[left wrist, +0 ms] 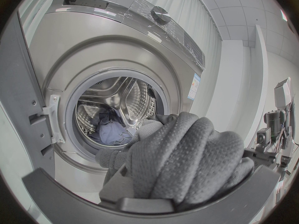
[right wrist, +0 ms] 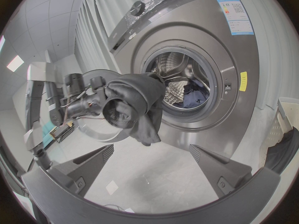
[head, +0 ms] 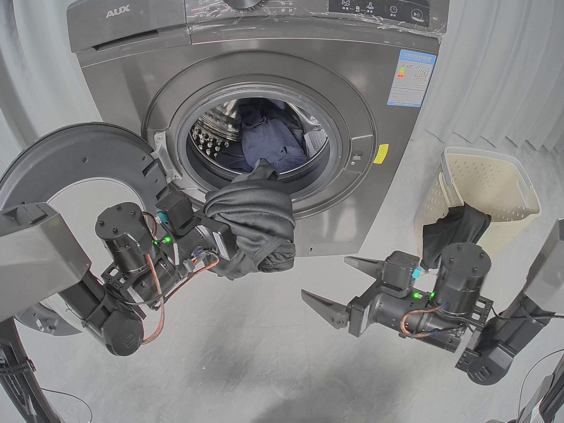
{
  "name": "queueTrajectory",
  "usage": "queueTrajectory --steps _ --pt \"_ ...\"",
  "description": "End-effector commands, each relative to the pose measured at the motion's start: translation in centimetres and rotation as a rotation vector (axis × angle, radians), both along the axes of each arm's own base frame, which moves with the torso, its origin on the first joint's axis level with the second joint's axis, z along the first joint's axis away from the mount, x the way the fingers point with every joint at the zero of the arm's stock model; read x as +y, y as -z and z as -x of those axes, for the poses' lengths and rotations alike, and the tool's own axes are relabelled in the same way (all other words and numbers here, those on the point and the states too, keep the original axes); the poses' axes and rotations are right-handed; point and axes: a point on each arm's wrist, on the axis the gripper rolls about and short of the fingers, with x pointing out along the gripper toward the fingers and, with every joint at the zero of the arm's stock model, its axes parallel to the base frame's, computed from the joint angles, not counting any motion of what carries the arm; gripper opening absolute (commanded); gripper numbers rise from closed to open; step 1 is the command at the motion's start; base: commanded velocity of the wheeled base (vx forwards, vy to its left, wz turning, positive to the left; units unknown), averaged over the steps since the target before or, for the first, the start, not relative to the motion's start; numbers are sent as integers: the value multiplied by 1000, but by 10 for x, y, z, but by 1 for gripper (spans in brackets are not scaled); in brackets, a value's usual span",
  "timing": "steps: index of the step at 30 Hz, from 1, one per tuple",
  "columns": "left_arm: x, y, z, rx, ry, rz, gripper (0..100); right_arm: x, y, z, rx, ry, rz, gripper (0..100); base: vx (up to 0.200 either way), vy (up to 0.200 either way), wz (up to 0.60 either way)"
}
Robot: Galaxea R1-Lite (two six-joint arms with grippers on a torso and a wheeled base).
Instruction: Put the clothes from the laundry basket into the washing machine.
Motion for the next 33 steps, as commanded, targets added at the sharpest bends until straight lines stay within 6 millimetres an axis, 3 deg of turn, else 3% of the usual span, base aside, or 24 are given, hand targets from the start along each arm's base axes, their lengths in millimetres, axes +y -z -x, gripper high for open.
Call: queueTrajectory --steps 1,10,16,33 --pt "10 -10 15 -12 -4 -1 0 -23 -17 23 -55 -25 -38 100 0 0 0" --pt "35 -11 25 -2 -67 -37 0 -51 -10 3 -34 109 -19 100 0 0 0" --pt "43 -11 31 5 -50 -45 0 -59 -4 -8 -21 158 -8 100 0 0 0" --pt "38 1 29 38 -37 -68 0 -57 -4 -7 -18 169 -10 100 200 0 0"
